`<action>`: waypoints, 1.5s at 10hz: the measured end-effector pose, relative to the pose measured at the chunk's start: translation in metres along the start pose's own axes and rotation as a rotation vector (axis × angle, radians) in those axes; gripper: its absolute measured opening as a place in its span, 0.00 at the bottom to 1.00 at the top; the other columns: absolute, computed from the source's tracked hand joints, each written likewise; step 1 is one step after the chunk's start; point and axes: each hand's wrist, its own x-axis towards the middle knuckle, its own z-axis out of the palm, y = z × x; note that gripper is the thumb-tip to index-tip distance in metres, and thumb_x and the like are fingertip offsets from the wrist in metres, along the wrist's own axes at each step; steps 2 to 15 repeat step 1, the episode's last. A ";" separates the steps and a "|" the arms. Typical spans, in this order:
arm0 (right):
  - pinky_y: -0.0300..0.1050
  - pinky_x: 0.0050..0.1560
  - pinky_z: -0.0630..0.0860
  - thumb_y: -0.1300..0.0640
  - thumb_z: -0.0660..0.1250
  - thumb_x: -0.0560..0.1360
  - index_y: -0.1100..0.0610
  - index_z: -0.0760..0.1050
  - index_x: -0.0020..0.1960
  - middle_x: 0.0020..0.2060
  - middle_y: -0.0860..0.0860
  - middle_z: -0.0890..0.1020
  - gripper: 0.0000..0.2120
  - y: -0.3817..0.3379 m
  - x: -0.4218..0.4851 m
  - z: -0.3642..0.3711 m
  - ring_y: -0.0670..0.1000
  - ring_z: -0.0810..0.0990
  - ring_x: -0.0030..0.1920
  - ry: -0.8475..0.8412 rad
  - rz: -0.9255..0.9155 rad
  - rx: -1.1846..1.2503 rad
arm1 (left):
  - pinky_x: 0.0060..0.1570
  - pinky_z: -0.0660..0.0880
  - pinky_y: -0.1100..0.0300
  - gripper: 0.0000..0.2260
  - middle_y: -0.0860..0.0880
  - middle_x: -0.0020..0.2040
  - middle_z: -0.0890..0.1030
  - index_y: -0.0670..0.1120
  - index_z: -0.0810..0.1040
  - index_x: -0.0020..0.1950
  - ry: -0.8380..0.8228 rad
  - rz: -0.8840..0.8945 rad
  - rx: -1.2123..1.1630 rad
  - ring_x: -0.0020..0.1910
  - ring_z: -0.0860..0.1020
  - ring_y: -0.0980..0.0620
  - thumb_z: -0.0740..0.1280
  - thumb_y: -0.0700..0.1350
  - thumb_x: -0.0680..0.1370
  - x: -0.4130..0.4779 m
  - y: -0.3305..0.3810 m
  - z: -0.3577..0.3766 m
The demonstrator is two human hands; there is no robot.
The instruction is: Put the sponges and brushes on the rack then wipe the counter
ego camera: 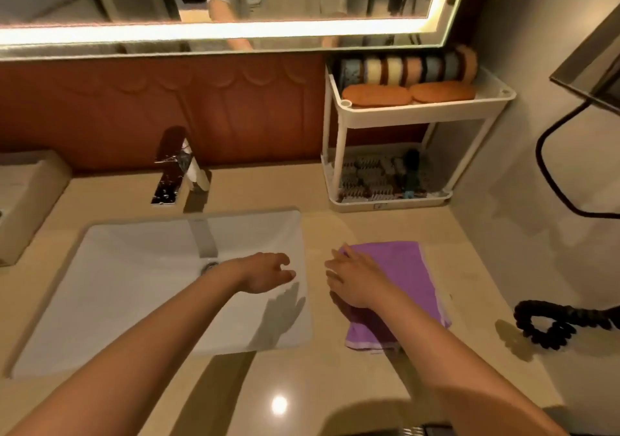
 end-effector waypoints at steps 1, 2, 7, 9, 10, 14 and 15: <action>0.49 0.70 0.62 0.49 0.51 0.81 0.52 0.59 0.75 0.74 0.53 0.62 0.23 -0.030 0.005 -0.037 0.56 0.61 0.73 -0.061 -0.025 0.123 | 0.66 0.63 0.56 0.22 0.46 0.72 0.68 0.45 0.64 0.72 0.095 -0.023 -0.012 0.69 0.67 0.47 0.53 0.54 0.82 -0.028 -0.017 -0.034; 0.49 0.70 0.62 0.49 0.51 0.81 0.52 0.59 0.75 0.74 0.53 0.62 0.23 -0.030 0.005 -0.037 0.56 0.61 0.73 -0.061 -0.025 0.123 | 0.66 0.63 0.56 0.22 0.46 0.72 0.68 0.45 0.64 0.72 0.095 -0.023 -0.012 0.69 0.67 0.47 0.53 0.54 0.82 -0.028 -0.017 -0.034; 0.49 0.70 0.62 0.49 0.51 0.81 0.52 0.59 0.75 0.74 0.53 0.62 0.23 -0.030 0.005 -0.037 0.56 0.61 0.73 -0.061 -0.025 0.123 | 0.66 0.63 0.56 0.22 0.46 0.72 0.68 0.45 0.64 0.72 0.095 -0.023 -0.012 0.69 0.67 0.47 0.53 0.54 0.82 -0.028 -0.017 -0.034; 0.49 0.70 0.62 0.49 0.51 0.81 0.52 0.59 0.75 0.74 0.53 0.62 0.23 -0.030 0.005 -0.037 0.56 0.61 0.73 -0.061 -0.025 0.123 | 0.66 0.63 0.56 0.22 0.46 0.72 0.68 0.45 0.64 0.72 0.095 -0.023 -0.012 0.69 0.67 0.47 0.53 0.54 0.82 -0.028 -0.017 -0.034; 0.49 0.70 0.62 0.49 0.51 0.81 0.52 0.59 0.75 0.74 0.53 0.62 0.23 -0.030 0.005 -0.037 0.56 0.61 0.73 -0.061 -0.025 0.123 | 0.66 0.63 0.56 0.22 0.46 0.72 0.68 0.45 0.64 0.72 0.095 -0.023 -0.012 0.69 0.67 0.47 0.53 0.54 0.82 -0.028 -0.017 -0.034; 0.49 0.70 0.62 0.49 0.51 0.81 0.52 0.59 0.75 0.74 0.53 0.62 0.23 -0.030 0.005 -0.037 0.56 0.61 0.73 -0.061 -0.025 0.123 | 0.66 0.63 0.56 0.22 0.46 0.72 0.68 0.45 0.64 0.72 0.095 -0.023 -0.012 0.69 0.67 0.47 0.53 0.54 0.82 -0.028 -0.017 -0.034; 0.49 0.70 0.62 0.49 0.51 0.81 0.52 0.59 0.75 0.74 0.53 0.62 0.23 -0.030 0.005 -0.037 0.56 0.61 0.73 -0.061 -0.025 0.123 | 0.66 0.63 0.56 0.22 0.46 0.72 0.68 0.45 0.64 0.72 0.095 -0.023 -0.012 0.69 0.67 0.47 0.53 0.54 0.82 -0.028 -0.017 -0.034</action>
